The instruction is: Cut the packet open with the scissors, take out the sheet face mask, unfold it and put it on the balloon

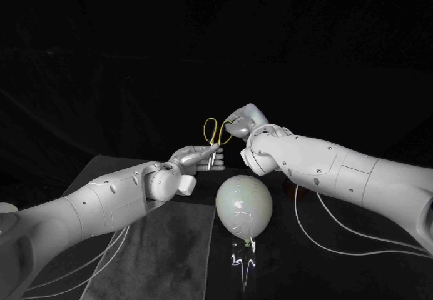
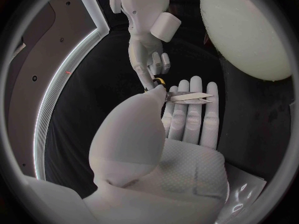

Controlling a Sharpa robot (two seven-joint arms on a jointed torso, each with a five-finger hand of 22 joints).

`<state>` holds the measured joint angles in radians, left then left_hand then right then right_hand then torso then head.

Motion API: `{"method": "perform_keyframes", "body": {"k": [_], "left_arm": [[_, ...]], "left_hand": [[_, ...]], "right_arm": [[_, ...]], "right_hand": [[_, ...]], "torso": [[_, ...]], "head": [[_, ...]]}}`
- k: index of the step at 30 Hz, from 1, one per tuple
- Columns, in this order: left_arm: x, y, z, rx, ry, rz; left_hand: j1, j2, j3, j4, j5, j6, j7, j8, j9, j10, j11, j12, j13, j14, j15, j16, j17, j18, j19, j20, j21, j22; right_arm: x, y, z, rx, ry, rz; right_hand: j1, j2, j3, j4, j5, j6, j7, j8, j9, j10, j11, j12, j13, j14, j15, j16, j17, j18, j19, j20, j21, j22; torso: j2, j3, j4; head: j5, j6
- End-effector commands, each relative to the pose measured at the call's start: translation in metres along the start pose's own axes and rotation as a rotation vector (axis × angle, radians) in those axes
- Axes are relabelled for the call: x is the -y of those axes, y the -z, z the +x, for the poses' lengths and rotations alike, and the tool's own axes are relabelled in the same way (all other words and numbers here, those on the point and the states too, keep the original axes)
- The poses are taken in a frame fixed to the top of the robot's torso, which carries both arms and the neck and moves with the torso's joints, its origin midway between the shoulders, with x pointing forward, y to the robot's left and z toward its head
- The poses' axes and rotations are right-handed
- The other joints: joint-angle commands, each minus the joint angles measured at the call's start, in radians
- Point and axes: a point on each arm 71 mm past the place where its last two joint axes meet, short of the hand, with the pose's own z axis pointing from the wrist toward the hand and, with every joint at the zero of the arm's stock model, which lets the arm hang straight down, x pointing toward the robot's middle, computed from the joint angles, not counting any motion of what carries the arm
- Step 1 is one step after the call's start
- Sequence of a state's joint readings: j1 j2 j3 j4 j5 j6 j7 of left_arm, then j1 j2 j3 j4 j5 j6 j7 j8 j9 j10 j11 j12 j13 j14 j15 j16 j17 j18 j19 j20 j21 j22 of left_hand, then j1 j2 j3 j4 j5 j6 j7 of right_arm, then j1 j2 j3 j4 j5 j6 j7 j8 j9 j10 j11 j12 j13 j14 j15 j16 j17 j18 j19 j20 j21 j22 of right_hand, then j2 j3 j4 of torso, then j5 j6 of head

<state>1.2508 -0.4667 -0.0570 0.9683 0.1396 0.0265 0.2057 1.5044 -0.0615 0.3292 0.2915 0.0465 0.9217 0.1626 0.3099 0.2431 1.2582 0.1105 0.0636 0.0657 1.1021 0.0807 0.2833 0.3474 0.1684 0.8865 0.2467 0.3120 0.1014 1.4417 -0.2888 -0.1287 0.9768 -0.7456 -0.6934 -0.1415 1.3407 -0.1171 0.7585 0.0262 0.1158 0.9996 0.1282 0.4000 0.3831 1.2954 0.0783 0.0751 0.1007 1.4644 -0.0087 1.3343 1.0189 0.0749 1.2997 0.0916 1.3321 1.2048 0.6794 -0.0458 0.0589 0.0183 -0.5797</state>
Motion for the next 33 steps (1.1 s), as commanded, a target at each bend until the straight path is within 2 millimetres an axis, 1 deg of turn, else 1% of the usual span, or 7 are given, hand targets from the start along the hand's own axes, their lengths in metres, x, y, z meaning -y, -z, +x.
{"method": "perform_keyframes", "body": {"k": [1, 5, 14, 21, 30, 32, 33], "left_arm": [[0.0023, -0.0008, 0.0024, -0.014, 0.019, 0.023], [0.0026, -0.0007, 0.0021, -0.012, 0.024, 0.027], [0.003, -0.0006, 0.002, -0.016, 0.028, 0.032], [0.0031, -0.0007, 0.0022, -0.011, 0.025, 0.036], [0.0032, -0.0005, 0.0018, -0.008, 0.007, 0.039], [0.0031, -0.0004, 0.0017, -0.007, 0.003, 0.039], [0.0031, -0.0003, 0.0015, -0.006, 0.002, 0.039]], "left_hand": [[-0.005, 0.017, 0.009, 0.0, 0.003, 0.005, -0.001, 0.007, 0.002, 0.003, -0.002, 0.003, 0.001, -0.006, -0.002, 0.003, 0.002, 0.016, 0.004, 0.004, -0.006, -0.002], [-0.033, 0.057, 0.018, 0.002, 0.003, 0.003, -0.002, 0.006, 0.003, 0.008, -0.002, 0.004, 0.001, -0.009, -0.002, 0.003, 0.006, 0.015, 0.005, 0.005, -0.009, -0.004], [-0.07, 0.1, 0.025, 0.002, 0.003, 0.003, -0.005, 0.005, 0.005, 0.014, -0.004, 0.005, 0.002, -0.014, -0.002, 0.001, 0.011, 0.015, 0.005, 0.006, -0.014, -0.009], [-0.01, 0.1, 0.066, -0.032, 0.003, 0.015, -0.01, 0.017, 0.015, 0.032, -0.011, 0.009, 0.004, -0.015, -0.007, 0.002, 0.018, 0.016, 0.011, 0.002, -0.013, -0.011], [0.008, 0.096, 0.087, -0.036, 0.003, 0.025, -0.01, 0.029, 0.025, 0.05, -0.013, 0.014, 0.005, -0.009, -0.009, 0.007, 0.025, 0.016, 0.019, -0.002, -0.008, -0.01], [0.01, 0.093, 0.091, -0.037, 0.003, 0.027, -0.01, 0.032, 0.027, 0.053, -0.014, 0.015, 0.005, -0.006, -0.01, 0.009, 0.027, 0.016, 0.021, -0.003, -0.007, -0.009], [0.01, 0.093, 0.091, -0.037, 0.003, 0.027, -0.01, 0.032, 0.027, 0.053, -0.014, 0.015, 0.005, -0.006, -0.01, 0.009, 0.027, 0.016, 0.021, -0.003, -0.007, -0.009]], "right_arm": [[-0.0008, -0.0001, -0.0007, 0.005, 0.005, -0.009], [-0.0002, 0.0, -0.0005, 0.003, 0.005, -0.007], [0.0022, 0.0008, 0.001, -0.003, 0.007, -0.001], [0.0031, 0.0014, 0.0009, -0.001, 0.006, -0.002], [0.0046, 0.0013, -0.0016, 0.014, -0.012, -0.003], [0.005, 0.0011, -0.0017, 0.007, -0.019, -0.005], [0.0052, 0.0011, -0.0015, -0.001, -0.024, -0.007]], "right_hand": [[-0.004, 0.01, 0.002, -0.004, 0.005, -0.001, 0.001, 0.006, 0.002, 0.026, -0.019, 0.004, 0.001, 0.012, -0.008, 0.004, 0.002, 0.015, -0.006, 0.001, 0.0, 0.001], [-0.004, 0.01, 0.002, -0.004, 0.005, -0.001, 0.001, 0.006, 0.002, 0.026, -0.019, 0.004, 0.001, 0.012, -0.008, 0.004, 0.002, 0.015, -0.006, 0.001, 0.0, 0.001], [-0.005, 0.009, 0.003, -0.005, 0.007, -0.001, 0.0, 0.007, 0.003, 0.026, -0.02, 0.004, 0.001, 0.012, -0.008, 0.005, 0.003, 0.015, -0.006, 0.001, 0.0, 0.001], [-0.005, 0.009, 0.003, -0.006, 0.007, -0.001, 0.0, 0.007, 0.004, 0.027, -0.02, 0.004, 0.002, 0.011, -0.008, 0.004, 0.001, 0.015, -0.007, 0.001, 0.0, 0.0], [-0.027, -0.003, -0.013, -0.007, 0.03, -0.02, 0.008, 0.006, 0.013, 0.008, -0.013, -0.007, 0.0, 0.003, -0.002, -0.006, -0.024, 0.022, -0.031, 0.004, -0.021, -0.025], [-0.032, -0.008, -0.023, -0.008, 0.033, -0.026, 0.011, 0.005, 0.015, 0.0, -0.011, -0.01, -0.001, -0.003, 0.001, -0.015, -0.043, 0.025, -0.045, 0.006, -0.033, -0.04], [-0.046, -0.021, -0.055, -0.007, 0.045, -0.044, 0.02, 0.0, 0.02, -0.03, -0.004, -0.014, -0.006, -0.038, 0.01, -0.062, -0.131, 0.041, -0.11, 0.012, -0.09, -0.113]], "torso": [[0.0, 0.0002, 0.0001], [0.001, 0.0002, -0.0002], [0.001, 0.0006, -0.0003], [0.001, 0.0009, -0.0004], [0.002, 0.0007, -0.0006], [0.001, 0.0007, -0.0007], [0.001, 0.0006, -0.0011]], "head": [[0.001, 0.0], [0.001, 0.0], [0.001, -0.001], [0.002, -0.001], [0.003, 0.0], [0.003, 0.0], [0.003, 0.0]]}}
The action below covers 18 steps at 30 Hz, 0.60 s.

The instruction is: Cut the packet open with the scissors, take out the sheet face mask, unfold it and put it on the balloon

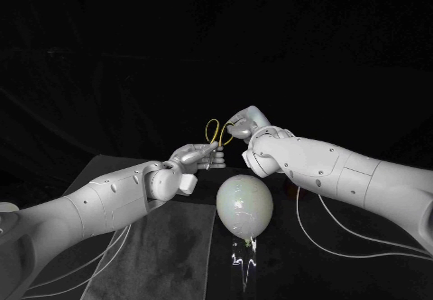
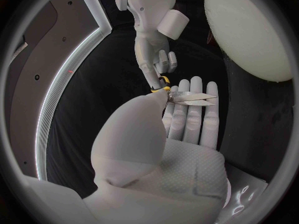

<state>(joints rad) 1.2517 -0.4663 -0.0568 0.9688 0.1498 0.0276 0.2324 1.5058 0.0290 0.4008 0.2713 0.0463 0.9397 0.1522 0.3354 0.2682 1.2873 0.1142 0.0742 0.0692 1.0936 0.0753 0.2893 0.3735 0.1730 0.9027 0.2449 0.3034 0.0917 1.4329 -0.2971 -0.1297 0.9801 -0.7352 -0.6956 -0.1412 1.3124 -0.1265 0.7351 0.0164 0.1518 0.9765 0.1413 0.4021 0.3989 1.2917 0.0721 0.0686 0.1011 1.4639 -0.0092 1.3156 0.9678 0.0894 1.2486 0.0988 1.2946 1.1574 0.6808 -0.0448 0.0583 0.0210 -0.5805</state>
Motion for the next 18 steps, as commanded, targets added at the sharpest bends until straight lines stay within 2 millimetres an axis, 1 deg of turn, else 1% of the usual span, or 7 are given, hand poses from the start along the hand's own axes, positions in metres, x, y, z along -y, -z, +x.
{"method": "perform_keyframes", "body": {"k": [1, 4, 8, 10, 11, 14, 18], "left_arm": [[0.001, 0.0, 0.001, -0.005, -0.009, 0.012], [0.001, 0.0, 0.0, 0.0, -0.013, 0.012], [0.001, 0.0, -0.002, 0.009, -0.022, 0.013], [0.001, 0.001, -0.004, 0.014, -0.027, 0.013], [0.001, 0.001, -0.005, 0.016, -0.031, 0.013], [0.002, 0.002, -0.008, 0.017, -0.049, 0.012], [0.003, 0.004, -0.013, 0.012, -0.075, 0.008]], "left_hand": [[0.01, 0.002, 0.021, -0.017, 0.003, 0.01, 0.001, 0.008, 0.003, 0.026, -0.018, 0.005, 0.002, 0.004, -0.006, 0.003, 0.002, 0.011, 0.006, -0.002, 0.003, 0.001], [0.012, 0.0, 0.025, -0.017, 0.003, 0.012, 0.001, 0.01, 0.005, 0.03, -0.019, 0.005, 0.002, 0.006, -0.007, 0.005, 0.004, 0.011, 0.009, -0.003, 0.005, 0.001], [0.014, 0.0, 0.028, -0.017, 0.003, 0.013, 0.001, 0.012, 0.007, 0.032, -0.019, 0.006, 0.002, 0.007, -0.007, 0.006, 0.005, 0.011, 0.01, -0.004, 0.006, 0.002], [0.015, 0.0, 0.03, -0.017, 0.003, 0.013, 0.002, 0.013, 0.008, 0.033, -0.019, 0.006, 0.002, 0.008, -0.007, 0.007, 0.006, 0.011, 0.011, -0.005, 0.007, 0.002], [0.016, -0.001, 0.032, -0.018, 0.003, 0.014, 0.002, 0.014, 0.009, 0.035, -0.019, 0.006, 0.002, 0.009, -0.008, 0.008, 0.007, 0.011, 0.012, -0.006, 0.008, 0.002], [0.017, -0.001, 0.034, -0.018, 0.003, 0.015, 0.002, 0.015, 0.01, 0.036, -0.02, 0.007, 0.002, 0.01, -0.008, 0.008, 0.008, 0.011, 0.013, -0.006, 0.009, 0.003], [0.019, -0.003, 0.037, -0.019, 0.003, 0.017, 0.002, 0.017, 0.012, 0.039, -0.02, 0.007, 0.002, 0.012, -0.009, 0.01, 0.009, 0.011, 0.015, -0.007, 0.01, 0.003]], "right_arm": [[-0.002, -0.001, -0.002, -0.008, -0.022, -0.025], [-0.001, -0.001, -0.001, -0.039, -0.039, -0.038], [0.0, 0.0, -0.003, -0.088, -0.061, -0.08], [0.001, 0.0, -0.005, -0.11, -0.068, -0.102], [0.002, 0.001, -0.006, -0.119, -0.071, -0.112], [0.007, 0.0, -0.013, -0.146, -0.074, -0.138], [0.014, -0.002, -0.022, -0.165, -0.07, -0.155]], "right_hand": [[-0.024, -0.019, -0.047, 0.003, 0.012, -0.035, 0.013, -0.01, 0.003, -0.05, 0.009, -0.008, -0.012, -0.07, 0.018, -0.084, -0.152, 0.04, -0.114, 0.009, -0.1, -0.125], [-0.043, -0.047, -0.091, 0.007, 0.026, -0.076, 0.044, -0.051, -0.01, -0.132, 0.04, -0.006, -0.035, -0.277, 0.05, -0.301, -0.426, 0.084, -0.377, 0.036, -0.337, -0.368], [-0.044, -0.081, -0.145, 0.004, 0.002, -0.108, 0.071, -0.112, -0.032, -0.238, 0.077, -0.004, -0.038, -0.527, 0.112, -0.517, -0.527, 0.056, -0.617, 0.081, -0.601, -0.502], [-0.041, -0.084, -0.157, 0.002, -0.001, -0.111, 0.067, -0.12, -0.034, -0.249, 0.086, -0.004, -0.037, -0.54, 0.116, -0.526, -0.532, 0.057, -0.63, 0.089, -0.64, -0.527], [-0.04, -0.09, -0.176, 0.002, -0.003, -0.125, 0.076, -0.134, -0.039, -0.296, 0.105, 0.015, -0.039, -0.736, 0.162, -0.669, -0.592, 0.038, -0.685, 0.117, -0.722, -0.577], [-0.022, -0.079, -0.255, 0.005, -0.008, -0.139, 0.077, -0.168, -0.049, -0.338, 0.132, 0.003, -0.035, -0.776, 0.193, -0.805, -0.688, 0.069, -0.78, 0.189, -0.959, -0.738], [-0.015, -0.072, -0.304, 0.01, -0.006, -0.147, 0.063, -0.188, -0.056, -0.37, 0.144, -0.002, -0.037, -0.79, 0.206, -0.861, -0.727, 0.066, -0.771, 0.193, -1.023, -0.79]], "torso": [[-0.001, -0.0007, -0.0008], [0.0, -0.0009, -0.0008], [0.0, -0.0007, 0.0], [0.0, -0.0008, 0.0001], [0.0, -0.0008, 0.0001], [0.0, -0.0008, -0.0006], [0.0, 0.0, -0.0011]], "head": [[0.001, 0.002], [0.001, 0.002], [0.001, 0.003], [0.001, 0.004], [0.001, 0.005], [0.004, 0.005], [0.007, 0.005]]}}
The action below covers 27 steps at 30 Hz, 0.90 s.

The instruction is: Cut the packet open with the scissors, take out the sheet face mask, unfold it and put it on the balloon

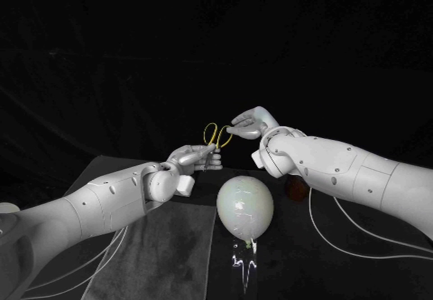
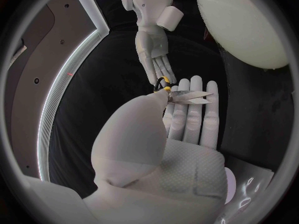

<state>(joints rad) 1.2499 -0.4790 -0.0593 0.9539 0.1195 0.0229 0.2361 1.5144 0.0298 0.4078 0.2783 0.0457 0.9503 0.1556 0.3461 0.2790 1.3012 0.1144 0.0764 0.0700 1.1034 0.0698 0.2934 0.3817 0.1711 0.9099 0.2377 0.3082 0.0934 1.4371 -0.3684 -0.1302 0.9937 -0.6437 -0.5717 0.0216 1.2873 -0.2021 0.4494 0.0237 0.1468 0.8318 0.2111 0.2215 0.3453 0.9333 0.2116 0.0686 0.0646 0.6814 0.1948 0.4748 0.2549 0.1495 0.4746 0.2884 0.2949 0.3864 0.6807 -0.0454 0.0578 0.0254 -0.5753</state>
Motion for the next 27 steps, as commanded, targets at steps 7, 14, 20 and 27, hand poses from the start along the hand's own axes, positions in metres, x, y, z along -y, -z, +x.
{"method": "perform_keyframes", "body": {"k": [7, 14, 20, 27], "left_arm": [[0.003, 0.007, -0.013, -0.031, -0.104, -0.012], [0.004, 0.018, -0.031, -0.073, -0.177, -0.061], [0.008, 0.025, -0.038, -0.134, -0.242, -0.11], [0.014, 0.028, -0.041, -0.172, -0.302, -0.147]], "left_hand": [[0.015, -0.007, 0.037, -0.031, 0.004, 0.008, 0.0, 0.01, 0.006, 0.028, -0.021, 0.005, 0.001, 0.003, -0.004, 0.007, 0.004, 0.013, 0.009, -0.002, 0.008, 0.002], [0.02, -0.012, 0.044, -0.036, 0.004, 0.01, 0.001, 0.014, 0.01, 0.033, -0.021, 0.007, 0.002, 0.005, -0.005, 0.009, 0.007, 0.012, 0.011, -0.004, 0.011, 0.004], [0.021, -0.015, 0.048, -0.04, 0.004, 0.012, 0.001, 0.018, 0.016, 0.04, -0.022, 0.009, 0.003, 0.009, -0.006, 0.013, 0.011, 0.012, 0.012, -0.006, 0.014, 0.005], [0.02, -0.016, 0.053, -0.043, 0.004, 0.015, 0.001, 0.024, 0.022, 0.05, -0.023, 0.013, 0.005, 0.014, -0.008, 0.018, 0.015, 0.012, 0.014, -0.008, 0.018, 0.007]], "right_arm": [[0.005, 0.0, -0.025, -0.097, 0.012, -0.129], [-0.004, 0.005, -0.048, -0.163, 0.138, -0.258], [-0.025, 0.015, -0.043, -0.232, 0.372, -0.403], [-0.051, 0.026, -0.016, -0.26, 0.629, -0.561]], "right_hand": [[0.047, 0.035, -0.049, -0.002, 0.0, 0.008, 0.004, -0.024, -0.009, 0.01, -0.01, 0.008, -0.001, 0.054, -0.011, -0.049, -0.042, 0.019, 0.073, 0.007, -0.06, -0.063], [0.136, 0.076, -0.008, -0.054, -0.021, 0.082, -0.008, -0.014, -0.01, 0.127, -0.061, 0.029, -0.001, 0.336, -0.113, -0.026, -0.013, 0.029, 0.56, -0.11, 0.264, 0.091], [0.11, 0.041, 0.069, -0.037, -0.018, 0.121, -0.022, -0.016, -0.011, 0.189, -0.08, 0.013, -0.002, 0.436, -0.132, -0.089, 0.003, -0.015, 0.748, -0.132, 0.663, 0.461], [0.093, -0.004, 0.14, -0.021, -0.033, 0.126, -0.03, -0.025, -0.006, 0.189, -0.084, -0.006, -0.002, 0.508, -0.137, -0.147, 0.043, -0.058, 0.849, -0.135, 0.941, 0.769]], "torso": [[0.001, 0.0013, -0.0007], [0.002, 0.0018, 0.0007], [0.002, 0.0012, -0.0015], [0.005, 0.0023, 0.0014]], "head": [[0.007, -0.003], [0.015, -0.006], [0.017, -0.006], [0.017, -0.004]]}}
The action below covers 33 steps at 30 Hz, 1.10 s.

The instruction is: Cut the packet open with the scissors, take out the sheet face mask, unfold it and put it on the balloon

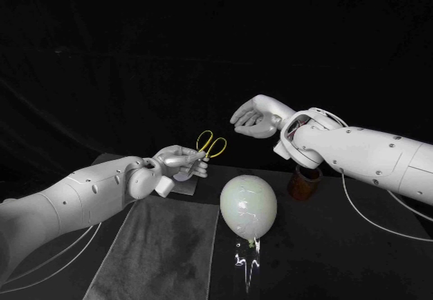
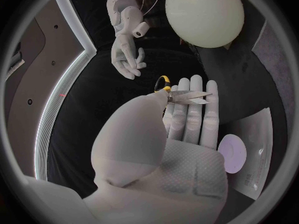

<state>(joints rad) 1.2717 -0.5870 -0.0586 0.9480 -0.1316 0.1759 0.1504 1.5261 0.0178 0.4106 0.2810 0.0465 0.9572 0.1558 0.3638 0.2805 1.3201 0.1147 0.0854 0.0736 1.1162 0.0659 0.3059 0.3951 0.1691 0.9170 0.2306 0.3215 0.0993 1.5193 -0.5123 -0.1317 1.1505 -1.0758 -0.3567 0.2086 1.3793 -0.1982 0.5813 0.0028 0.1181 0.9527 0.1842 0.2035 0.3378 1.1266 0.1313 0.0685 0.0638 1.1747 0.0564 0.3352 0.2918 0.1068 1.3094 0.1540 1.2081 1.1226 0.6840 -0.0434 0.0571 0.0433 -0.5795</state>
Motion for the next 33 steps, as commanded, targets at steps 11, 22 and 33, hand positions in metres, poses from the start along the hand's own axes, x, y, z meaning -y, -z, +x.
{"method": "perform_keyframes", "body": {"k": [11, 22, 33], "left_arm": [[0.007, 0.001, 0.008, -0.11, -0.099, -0.056], [0.01, 0.001, 0.012, -0.132, -0.117, -0.058], [0.012, 0.001, 0.013, -0.137, -0.129, -0.055]], "left_hand": [[0.006, -0.006, 0.053, -0.047, 0.003, 0.01, -0.001, 0.011, 0.027, 0.038, -0.026, 0.008, 0.004, 0.004, -0.006, 0.009, 0.006, 0.013, 0.007, -0.002, 0.008, 0.003], [0.006, -0.006, 0.054, -0.048, 0.003, 0.01, -0.001, 0.012, 0.03, 0.04, -0.026, 0.01, 0.005, 0.005, -0.006, 0.011, 0.008, 0.013, 0.007, -0.002, 0.009, 0.003], [0.006, -0.007, 0.055, -0.049, 0.003, 0.01, -0.001, 0.013, 0.031, 0.041, -0.027, 0.01, 0.005, 0.006, -0.007, 0.012, 0.008, 0.013, 0.008, -0.002, 0.01, 0.004]], "right_arm": [[-0.052, -0.019, 0.04, -0.14, 0.465, -0.194], [-0.059, -0.026, 0.061, -0.195, 0.534, -0.179], [-0.05, -0.025, 0.07, -0.27, 0.564, -0.121]], "right_hand": [[-0.003, -0.031, 0.012, 0.0, -0.021, -0.026, -0.026, -0.026, 0.005, -0.083, -0.009, -0.008, -0.002, 0.096, -0.011, -0.022, 0.054, -0.017, 0.011, -0.01, 0.069, 0.079], [-0.002, -0.037, -0.042, -0.006, -0.042, -0.089, -0.042, -0.063, -0.002, -0.232, -0.037, -0.008, -0.002, 0.166, -0.048, -0.019, 0.108, -0.001, -0.042, -0.047, 0.014, 0.026], [0.004, -0.021, -0.106, 0.0, -0.049, -0.094, -0.048, -0.07, -0.001, -0.24, -0.045, 0.0, 0.001, 0.223, -0.06, 0.007, 0.16, 0.001, -0.047, -0.059, -0.004, 0.02]], "torso": [[0.002, -0.0049, 0.0062], [0.002, -0.0054, 0.0057], [0.002, -0.0045, 0.0046]], "head": [[-0.004, -0.004], [0.001, -0.011], [0.003, -0.017]]}}
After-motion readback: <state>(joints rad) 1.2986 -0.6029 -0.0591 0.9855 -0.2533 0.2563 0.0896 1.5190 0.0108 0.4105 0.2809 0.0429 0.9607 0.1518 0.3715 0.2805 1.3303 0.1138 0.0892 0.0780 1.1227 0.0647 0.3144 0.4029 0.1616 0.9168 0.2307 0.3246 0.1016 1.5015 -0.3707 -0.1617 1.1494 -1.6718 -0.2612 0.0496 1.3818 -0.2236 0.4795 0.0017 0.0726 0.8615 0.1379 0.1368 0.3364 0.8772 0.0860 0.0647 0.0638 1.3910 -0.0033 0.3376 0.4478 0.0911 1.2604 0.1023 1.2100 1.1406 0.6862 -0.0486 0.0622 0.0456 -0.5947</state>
